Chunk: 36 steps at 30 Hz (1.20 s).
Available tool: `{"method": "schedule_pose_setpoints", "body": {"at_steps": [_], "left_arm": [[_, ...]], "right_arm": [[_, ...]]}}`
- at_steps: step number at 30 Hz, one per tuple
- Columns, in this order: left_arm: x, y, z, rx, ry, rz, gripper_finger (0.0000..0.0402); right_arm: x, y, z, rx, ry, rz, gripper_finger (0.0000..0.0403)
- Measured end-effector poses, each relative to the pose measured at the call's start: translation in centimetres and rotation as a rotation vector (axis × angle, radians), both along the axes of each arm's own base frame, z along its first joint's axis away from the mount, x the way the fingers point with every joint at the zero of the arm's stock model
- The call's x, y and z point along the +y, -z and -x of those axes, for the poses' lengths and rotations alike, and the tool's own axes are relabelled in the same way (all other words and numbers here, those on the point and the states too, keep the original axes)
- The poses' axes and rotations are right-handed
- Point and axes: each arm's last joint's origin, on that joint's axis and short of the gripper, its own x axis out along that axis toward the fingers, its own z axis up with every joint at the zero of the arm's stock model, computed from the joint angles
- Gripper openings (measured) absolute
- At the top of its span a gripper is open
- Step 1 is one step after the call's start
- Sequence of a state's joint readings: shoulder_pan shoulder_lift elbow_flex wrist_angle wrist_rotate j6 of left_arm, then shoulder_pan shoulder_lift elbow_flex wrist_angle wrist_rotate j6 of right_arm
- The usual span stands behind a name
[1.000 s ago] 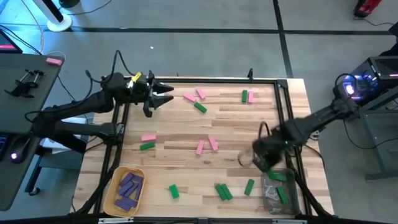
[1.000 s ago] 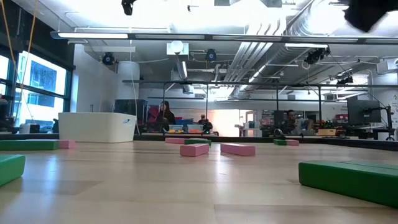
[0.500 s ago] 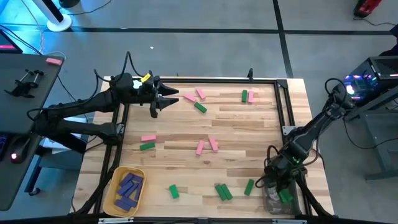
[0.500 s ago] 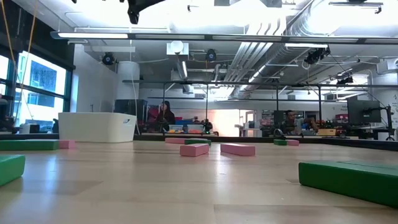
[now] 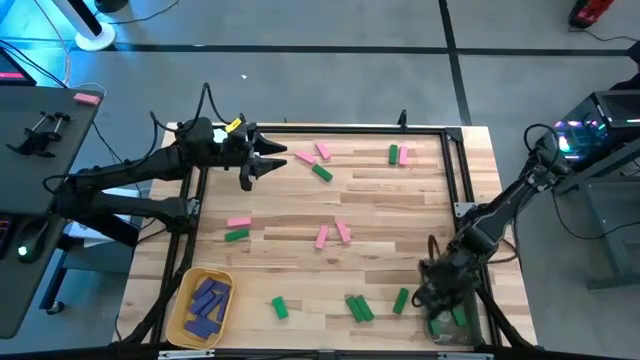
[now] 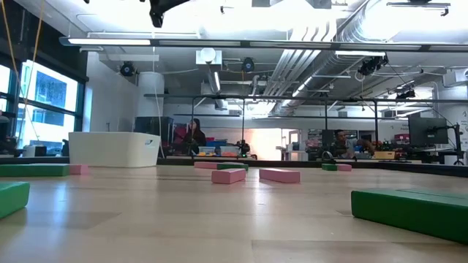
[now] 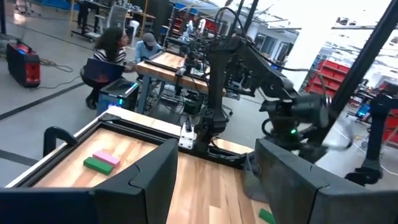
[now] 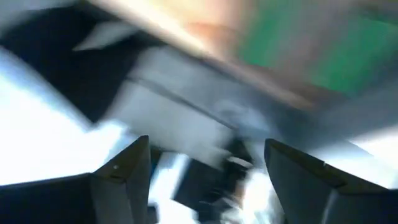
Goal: Sort blocks
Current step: Put the green block into the black bin
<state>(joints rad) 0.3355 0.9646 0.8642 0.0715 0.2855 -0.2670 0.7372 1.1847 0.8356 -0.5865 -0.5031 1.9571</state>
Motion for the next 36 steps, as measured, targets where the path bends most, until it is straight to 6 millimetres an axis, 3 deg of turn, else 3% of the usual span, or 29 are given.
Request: {"method": "schedule_pose_setpoints", "body": {"at_steps": [3, 5, 9, 12, 16, 21, 25, 28, 33, 36], "left_arm": [[-0.1, 0.0, 0.0, -0.001, 0.026, 0.007, 0.0202], [-0.1, 0.0, 0.0, -0.001, 0.036, 0.021, 0.0202], [-0.1, 0.0, 0.0, -0.002, 0.038, 0.046, 0.0202], [-0.1, 0.0, 0.0, -0.002, 0.038, 0.047, 0.0202], [-0.1, 0.0, 0.0, -0.004, 0.033, 0.100, 0.0202], [-0.1, 0.0, 0.0, -0.008, 0.016, 0.196, 0.0202], [0.0, 0.0, 0.0, -0.019, -0.036, 0.269, 0.0202], [0.1, 0.0, 0.0, -0.026, -0.067, 0.318, 0.0202], [0.2, 0.0, 0.0, -0.032, -0.077, 0.369, 0.0202], [0.2, 0.0, 0.0, -0.035, -0.095, 0.373, 0.0202]], "right_arm": [[0.0, -1.6, -2.6, -0.374, 0.181, -0.001, 0.0244], [-1.1, -2.2, -4.2, -0.564, 0.344, 0.093, 0.0236], [-5.6, -1.9, -6.6, -0.691, 0.557, 0.418, 0.0212], [-10.7, -0.9, -7.3, -0.597, 0.697, 0.738, 0.0188], [-17.8, 0.3, -6.1, -0.334, 0.889, 1.139, 0.0144], [-25.9, 0.8, -4.3, -0.097, 0.938, 1.415, 0.0028], [-31.2, 1.9, -5.3, -0.171, 0.801, 1.414, 0.0010], [-34.0, 4.9, -5.6, -0.098, 0.777, 1.338, 0.0003], [-36.1, 9.8, -5.0, 0.086, 0.667, 1.210, 0.0001], [-36.5, 10.6, -5.3, 0.085, 0.652, 1.211, 0.0000]]}}
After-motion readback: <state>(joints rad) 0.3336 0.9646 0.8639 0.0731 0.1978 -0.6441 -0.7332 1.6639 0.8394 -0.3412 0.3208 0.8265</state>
